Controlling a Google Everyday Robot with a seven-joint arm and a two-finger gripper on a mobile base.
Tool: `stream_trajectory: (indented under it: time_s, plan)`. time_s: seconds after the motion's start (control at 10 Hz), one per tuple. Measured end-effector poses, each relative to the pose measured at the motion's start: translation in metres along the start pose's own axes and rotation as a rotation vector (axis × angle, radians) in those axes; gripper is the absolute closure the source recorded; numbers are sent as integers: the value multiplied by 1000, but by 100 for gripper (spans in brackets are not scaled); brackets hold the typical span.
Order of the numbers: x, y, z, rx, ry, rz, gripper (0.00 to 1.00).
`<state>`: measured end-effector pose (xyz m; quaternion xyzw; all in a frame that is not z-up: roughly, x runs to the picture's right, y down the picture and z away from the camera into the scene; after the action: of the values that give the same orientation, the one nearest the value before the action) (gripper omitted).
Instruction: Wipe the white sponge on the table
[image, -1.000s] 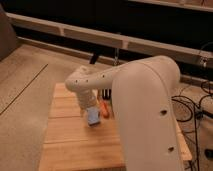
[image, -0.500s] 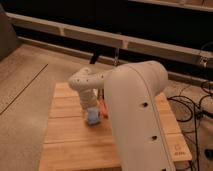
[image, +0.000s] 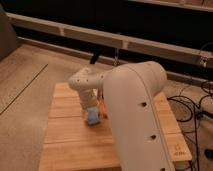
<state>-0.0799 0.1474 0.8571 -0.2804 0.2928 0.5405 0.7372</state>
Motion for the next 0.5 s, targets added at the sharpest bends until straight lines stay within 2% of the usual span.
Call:
stream_trajectory:
  time_s: [0.1,0.3,0.5]
  plan:
    - [-3,1,0,14,-12,-9,35]
    - [-9,6,0,19,-37,-27,35]
    - [-11,8,2,19,-45,-38,35]
